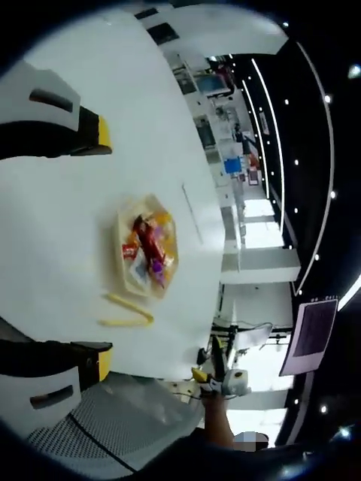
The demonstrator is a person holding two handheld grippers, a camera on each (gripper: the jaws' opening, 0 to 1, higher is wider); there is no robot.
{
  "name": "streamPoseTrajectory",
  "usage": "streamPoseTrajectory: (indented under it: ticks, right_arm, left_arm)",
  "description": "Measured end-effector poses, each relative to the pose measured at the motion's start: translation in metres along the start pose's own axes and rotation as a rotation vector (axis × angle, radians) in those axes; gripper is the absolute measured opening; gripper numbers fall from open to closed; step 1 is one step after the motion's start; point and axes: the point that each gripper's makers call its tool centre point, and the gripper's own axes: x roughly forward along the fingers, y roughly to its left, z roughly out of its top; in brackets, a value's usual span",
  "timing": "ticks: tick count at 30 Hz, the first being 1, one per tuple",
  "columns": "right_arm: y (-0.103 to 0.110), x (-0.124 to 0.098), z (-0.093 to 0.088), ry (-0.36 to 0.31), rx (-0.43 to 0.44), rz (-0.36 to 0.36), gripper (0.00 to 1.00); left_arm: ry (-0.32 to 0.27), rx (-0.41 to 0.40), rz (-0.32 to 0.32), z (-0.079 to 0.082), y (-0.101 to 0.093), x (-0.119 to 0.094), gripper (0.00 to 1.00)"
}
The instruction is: Place the target food into the container with the food tongs after gripping and lifting it, then release it inside without dropping or visibly crushing the food.
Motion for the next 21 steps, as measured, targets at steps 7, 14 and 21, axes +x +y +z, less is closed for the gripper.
streamPoseTrajectory:
  ticks: [7, 14, 21]
  right_arm:
    - [-0.008, -0.006, -0.014, 0.005, 0.028, -0.045, 1.0]
    - [-0.009, -0.009, -0.016, 0.002, 0.036, -0.059, 1.0]
    - [-0.009, -0.011, -0.012, -0.008, 0.043, -0.065, 1.0]
  left_arm:
    - [-0.006, -0.025, 0.033, -0.012, -0.003, -0.003, 1.0]
    - [-0.016, -0.025, 0.041, -0.007, -0.011, -0.005, 1.0]
    - [-0.029, -0.011, 0.047, -0.001, -0.011, -0.005, 1.0]
